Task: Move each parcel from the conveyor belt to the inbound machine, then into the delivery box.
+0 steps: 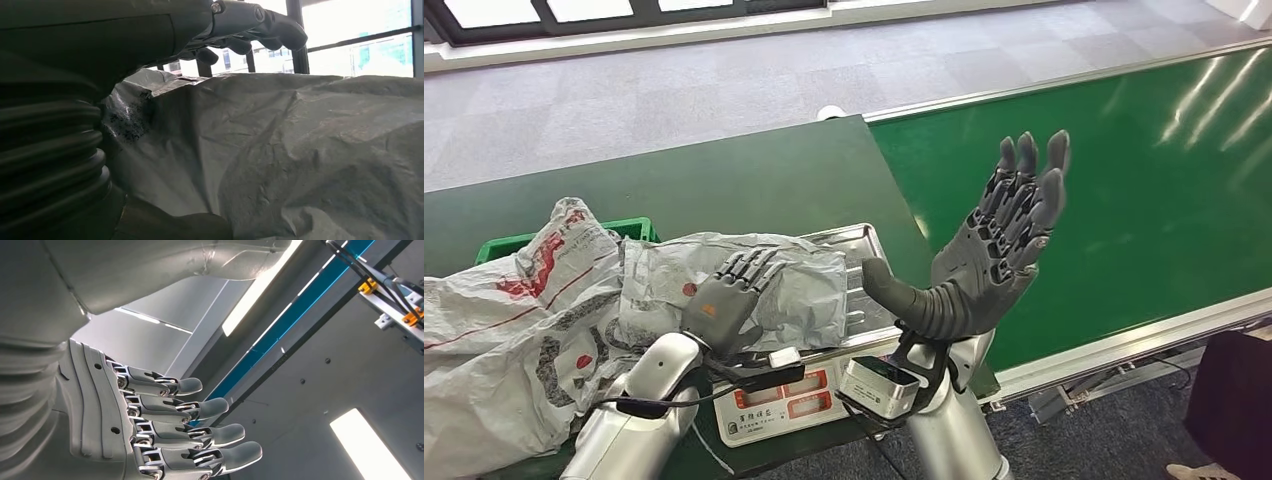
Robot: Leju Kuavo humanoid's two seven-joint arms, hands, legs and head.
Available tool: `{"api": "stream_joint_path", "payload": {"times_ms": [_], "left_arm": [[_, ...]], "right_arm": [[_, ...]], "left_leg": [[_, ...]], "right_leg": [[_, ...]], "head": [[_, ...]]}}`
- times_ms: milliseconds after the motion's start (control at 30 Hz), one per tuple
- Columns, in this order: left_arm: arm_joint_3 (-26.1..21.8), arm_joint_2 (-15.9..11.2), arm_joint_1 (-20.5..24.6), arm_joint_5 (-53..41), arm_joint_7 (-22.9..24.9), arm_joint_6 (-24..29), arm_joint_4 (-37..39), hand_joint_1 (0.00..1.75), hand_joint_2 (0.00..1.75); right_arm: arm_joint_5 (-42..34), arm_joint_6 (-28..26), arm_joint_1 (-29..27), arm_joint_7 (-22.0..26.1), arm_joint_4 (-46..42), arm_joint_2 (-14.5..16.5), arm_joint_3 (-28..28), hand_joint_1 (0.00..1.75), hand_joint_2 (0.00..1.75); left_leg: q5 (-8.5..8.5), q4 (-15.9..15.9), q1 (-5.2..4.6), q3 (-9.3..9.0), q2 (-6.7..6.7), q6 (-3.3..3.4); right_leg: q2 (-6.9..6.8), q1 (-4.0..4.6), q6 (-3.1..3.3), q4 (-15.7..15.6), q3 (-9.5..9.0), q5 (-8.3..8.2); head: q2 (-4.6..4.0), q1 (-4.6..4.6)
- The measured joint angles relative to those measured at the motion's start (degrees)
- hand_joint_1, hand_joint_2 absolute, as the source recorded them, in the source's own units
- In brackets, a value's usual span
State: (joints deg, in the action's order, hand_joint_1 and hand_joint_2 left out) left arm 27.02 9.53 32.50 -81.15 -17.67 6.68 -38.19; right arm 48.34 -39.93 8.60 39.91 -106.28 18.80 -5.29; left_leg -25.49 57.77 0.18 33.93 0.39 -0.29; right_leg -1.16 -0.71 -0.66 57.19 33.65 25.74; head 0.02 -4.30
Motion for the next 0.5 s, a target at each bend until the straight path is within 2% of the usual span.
{"api": "stream_joint_path", "payload": {"times_ms": [33, 200, 500], "left_arm": [[0.3, 0.0, 0.6, -0.1, -0.2, -0.3, 0.9, 1.75, 1.75], [1.9, 0.2, 3.8, 1.0, -2.7, -2.2, 6.0, 1.75, 1.75], [2.5, 0.1, 5.3, 2.1, -3.4, -2.3, 9.5, 1.75, 1.75]], "right_arm": [[0.0, 0.0, 0.0, 0.0, 0.1, 0.0, 0.1, 0.0, 1.75], [-0.2, 0.0, 0.0, 0.0, 0.7, 0.0, 0.5, 0.0, 1.75], [-0.2, 0.0, -0.1, 0.0, 1.3, 0.0, 1.3, 0.0, 1.75]], "left_leg": [[-0.04, 0.0, 0.0, -0.15, -0.01, 0.01], [-0.08, 0.0, -0.01, -0.48, -0.09, -0.02], [-0.01, 0.0, 0.0, -0.5, -0.05, -0.06]], "right_leg": [[-0.02, -0.01, -0.01, 0.0, -0.16, 0.05], [-0.13, -0.04, -0.01, 0.0, -0.52, 0.1], [-0.01, -0.01, 0.06, 0.0, -0.46, -0.01]], "head": [[0.0, 0.01], [0.0, 0.01], [-0.01, 0.0]]}}
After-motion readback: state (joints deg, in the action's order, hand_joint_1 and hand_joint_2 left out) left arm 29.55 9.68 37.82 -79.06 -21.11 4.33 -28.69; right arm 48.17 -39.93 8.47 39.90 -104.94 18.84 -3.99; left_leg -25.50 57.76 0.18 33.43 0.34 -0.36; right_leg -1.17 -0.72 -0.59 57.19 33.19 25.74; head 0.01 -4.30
